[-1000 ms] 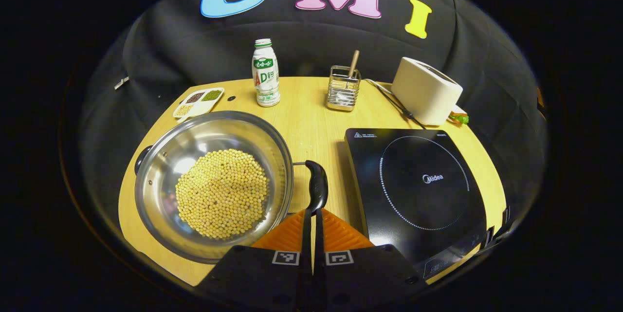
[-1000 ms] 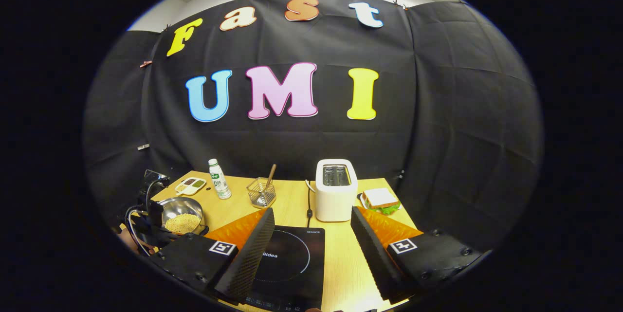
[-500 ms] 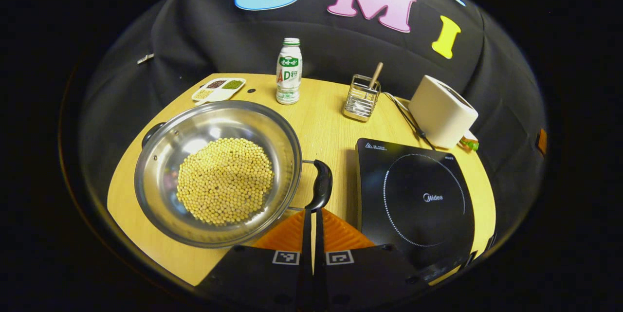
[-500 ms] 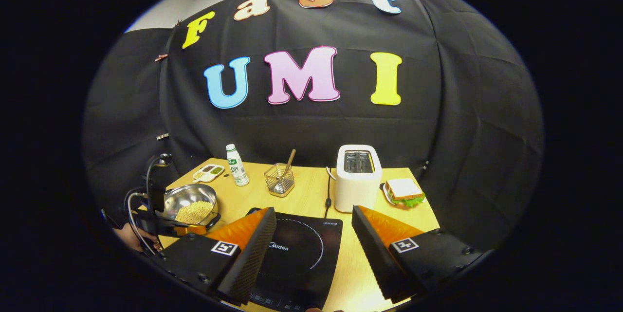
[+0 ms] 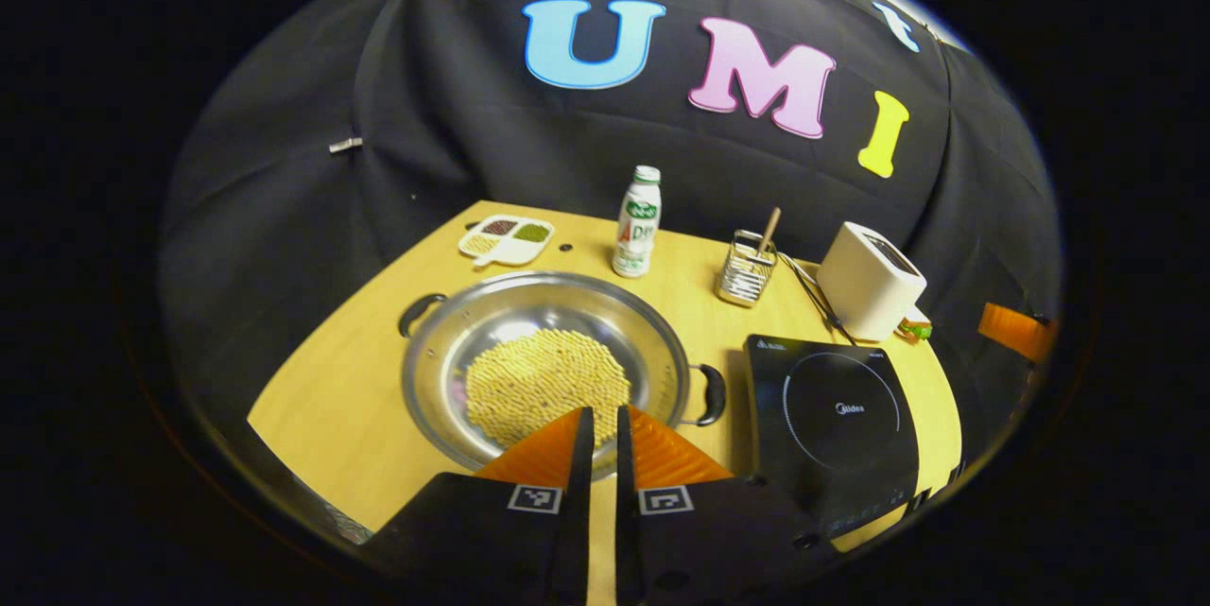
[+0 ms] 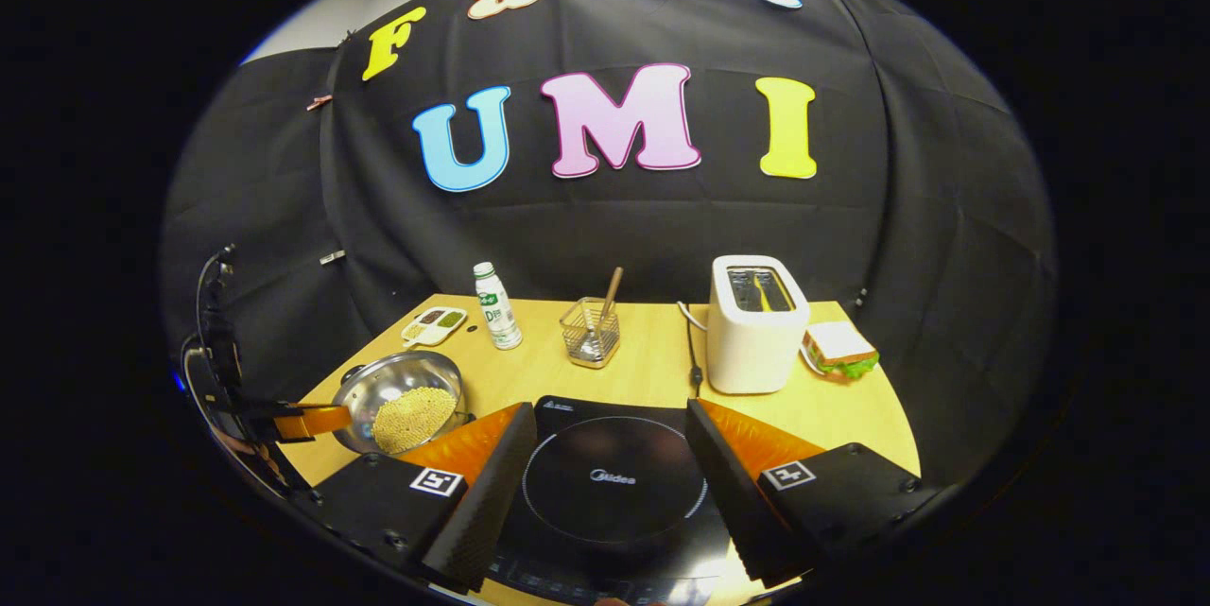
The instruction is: First push the handle of the pot to place it horizontally, then grasp the pot with both hands and set it on the induction cooktop.
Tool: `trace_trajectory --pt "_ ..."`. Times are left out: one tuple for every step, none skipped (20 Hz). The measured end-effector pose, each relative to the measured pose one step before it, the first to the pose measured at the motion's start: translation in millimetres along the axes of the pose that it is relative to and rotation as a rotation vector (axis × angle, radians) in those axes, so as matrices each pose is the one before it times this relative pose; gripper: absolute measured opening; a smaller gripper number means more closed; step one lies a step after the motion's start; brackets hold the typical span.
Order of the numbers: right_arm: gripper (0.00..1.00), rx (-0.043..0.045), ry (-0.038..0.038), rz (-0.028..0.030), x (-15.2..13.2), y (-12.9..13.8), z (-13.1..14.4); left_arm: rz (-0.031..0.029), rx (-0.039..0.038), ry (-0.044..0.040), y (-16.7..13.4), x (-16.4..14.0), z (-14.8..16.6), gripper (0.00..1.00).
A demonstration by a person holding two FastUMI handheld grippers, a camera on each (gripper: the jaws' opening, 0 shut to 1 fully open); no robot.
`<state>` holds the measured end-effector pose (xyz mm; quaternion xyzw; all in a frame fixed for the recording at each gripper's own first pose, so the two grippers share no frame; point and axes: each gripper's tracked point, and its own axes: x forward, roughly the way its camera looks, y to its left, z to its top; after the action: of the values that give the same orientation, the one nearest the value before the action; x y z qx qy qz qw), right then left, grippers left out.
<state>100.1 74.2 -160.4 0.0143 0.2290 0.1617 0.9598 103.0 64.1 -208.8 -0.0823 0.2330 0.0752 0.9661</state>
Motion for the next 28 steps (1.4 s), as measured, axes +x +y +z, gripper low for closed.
trace_trajectory --pt "0.99 -0.00278 0.00937 -0.00028 3.79 12.17 -2.56 -0.01074 0.01532 -0.01592 8.06 -2.91 8.56 0.19" --pt "0.99 -0.00336 0.00718 -0.00287 3.41 11.67 -2.49 -0.02307 0.00799 -0.01363 5.63 -2.20 7.71 0.22" --pt "0.99 -0.00232 0.00696 -0.00330 2.61 11.88 -2.70 -0.01882 0.00149 -0.01437 6.70 -1.51 6.45 0.32" --pt "0.99 -0.00098 0.00586 -0.00252 3.55 12.05 -2.89 -0.01975 -0.00191 -0.01455 7.63 0.67 6.15 0.49" --pt "0.99 0.00036 0.00581 -0.00472 4.10 10.74 -1.88 -0.01359 0.00090 -0.00972 8.30 0.61 3.13 0.65" --pt "0.99 0.00392 0.00482 -0.00242 3.73 11.69 -0.88 0.00091 0.00757 -0.01019 14.44 -0.73 3.94 0.82" --pt "0.99 0.00745 0.00646 0.00246 5.00 11.15 -0.72 -0.00618 0.00913 -0.00291 8.89 3.49 0.46 0.98" --pt "0.99 0.00857 0.00603 0.00380 5.25 10.91 -0.60 0.00636 0.00968 -0.00744 13.39 1.66 1.83 0.99" --pt "0.99 0.00730 0.00697 0.00849 5.19 10.47 -0.66 0.00414 0.00806 -0.00010 13.41 2.71 -0.17 0.96" --pt "0.99 0.01001 0.01953 0.01953 6.93 13.08 -3.38 -0.00044 0.00637 0.00355 11.66 2.91 -0.05 0.95" --pt "0.99 0.00788 0.02562 0.02860 6.25 13.74 -4.89 -0.00092 0.00515 0.00273 11.62 4.06 -0.30 0.95" --pt "0.99 0.00651 0.02539 0.01935 6.06 10.54 -4.31 -0.00160 0.00222 -0.00607 11.97 3.98 2.92 0.95" --pt "0.99 0.00259 0.01523 0.00544 6.57 6.87 -2.92 -0.01117 0.00108 -0.00896 9.45 5.10 1.86 0.96" --pt "0.99 -0.00161 0.01274 0.00306 7.40 7.16 -3.83 -0.01434 0.00200 -0.00272 8.04 5.98 1.21 0.95" --pt "0.99 0.00108 0.02225 0.00867 7.02 7.66 -5.09 -0.00982 0.00563 0.00384 9.34 6.82 -1.50 0.95" --pt "0.99 0.00479 0.01415 -0.00030 8.53 4.85 -5.64 -0.00890 0.00646 0.00363 8.03 5.60 1.15 0.95" --pt "0.99 0.00744 0.00863 -0.01440 7.19 1.48 -4.54 -0.00298 0.00676 0.00841 7.79 6.01 -0.80 0.95" --pt "0.99 0.01006 0.01383 -0.01405 6.03 1.68 -6.53 -0.00827 0.00379 0.00904 6.34 7.45 0.41 0.95" --pt "0.99 0.01447 0.02212 -0.01708 7.57 0.68 -8.09 -0.01060 0.00059 0.00831 3.59 7.66 -2.07 0.95" --pt "0.99 0.01562 0.02756 -0.00599 7.68 1.35 -8.67 -0.01094 0.00138 0.01265 3.58 8.08 -2.18 0.95" --pt "0.99 0.01659 0.01840 -0.00185 7.60 0.57 -5.14 -0.01889 0.00631 0.01358 2.75 9.36 -4.18 0.95" --pt "0.99 0.01493 0.01539 -0.00546 5.42 -1.48 -2.82 -0.01445 0.00621 0.01594 3.59 6.06 -3.40 0.95" --pt "0.99 0.01353 0.01216 -0.00264 6.15 -1.33 -2.27 -0.01062 -0.00230 0.01163 4.34 8.49 -2.88 0.96" --pt "0.99 0.01262 0.00513 -0.00197 6.18 -1.11 -1.99 -0.01431 -0.00394 0.01487 1.93 6.93 -3.13 0.96" --pt "0.99 0.01051 0.00271 -0.00282 6.03 -1.47 -1.92 -0.01955 -0.00034 0.01682 0.48 5.70 -5.09 0.96" --pt "0.99 0.00782 0.00352 -0.00308 7.43 -1.48 -2.02 -0.01409 -0.00035 0.01782 1.20 5.53 -4.55 0.95" --pt "0.99 0.00651 0.00769 -0.00479 7.14 -2.47 -1.93 -0.00581 -0.00216 0.01379 3.98 7.57 -3.69 0.96" --pt "0.99 0.00364 0.00401 -0.00274 6.07 -3.20 -2.43 -0.00593 -0.00504 0.00466 2.20 5.58 -1.46 0.95"
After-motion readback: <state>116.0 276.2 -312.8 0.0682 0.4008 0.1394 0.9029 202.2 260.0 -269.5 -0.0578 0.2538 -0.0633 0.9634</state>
